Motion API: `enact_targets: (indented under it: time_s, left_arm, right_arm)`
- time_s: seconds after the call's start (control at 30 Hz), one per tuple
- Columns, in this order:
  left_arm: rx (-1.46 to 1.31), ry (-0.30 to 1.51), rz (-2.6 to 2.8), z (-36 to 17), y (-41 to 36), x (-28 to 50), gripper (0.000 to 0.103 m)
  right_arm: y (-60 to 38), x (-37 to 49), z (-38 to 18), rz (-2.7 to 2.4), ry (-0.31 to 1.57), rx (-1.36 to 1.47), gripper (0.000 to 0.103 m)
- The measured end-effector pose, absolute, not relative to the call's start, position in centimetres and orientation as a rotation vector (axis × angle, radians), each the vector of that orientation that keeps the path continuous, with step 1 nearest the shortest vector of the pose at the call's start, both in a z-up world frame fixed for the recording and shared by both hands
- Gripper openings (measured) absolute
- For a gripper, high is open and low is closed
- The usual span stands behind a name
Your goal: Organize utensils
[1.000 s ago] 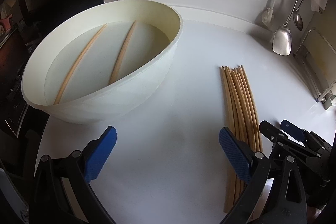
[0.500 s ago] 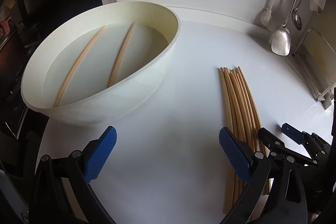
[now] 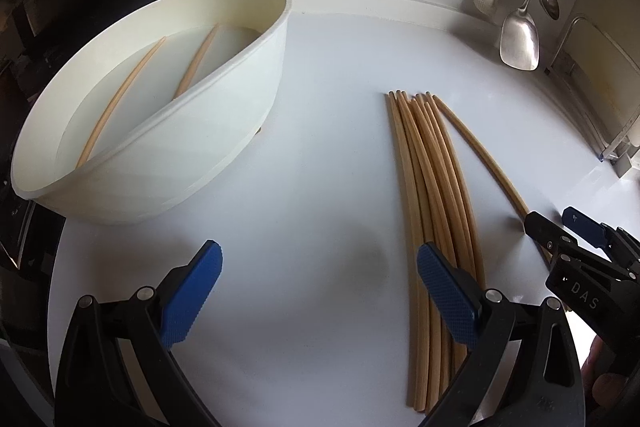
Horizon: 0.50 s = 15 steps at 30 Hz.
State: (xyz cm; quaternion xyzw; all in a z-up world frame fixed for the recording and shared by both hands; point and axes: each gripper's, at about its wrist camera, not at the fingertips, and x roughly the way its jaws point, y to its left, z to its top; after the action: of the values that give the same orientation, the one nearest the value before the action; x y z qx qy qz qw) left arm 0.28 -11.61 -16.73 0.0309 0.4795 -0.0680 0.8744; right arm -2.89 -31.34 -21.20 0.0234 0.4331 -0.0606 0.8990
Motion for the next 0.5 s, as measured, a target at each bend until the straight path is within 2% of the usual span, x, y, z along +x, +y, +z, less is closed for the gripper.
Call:
enact_targets:
  time_s: [0.5]
  left_arm:
    - [0.071, 1.036, -0.141, -18.0, -12.5, 1.1, 0.097]
  right_arm:
    - [-31.9, -3.1, -21.0, -0.102, 0.877, 0.077, 0.059]
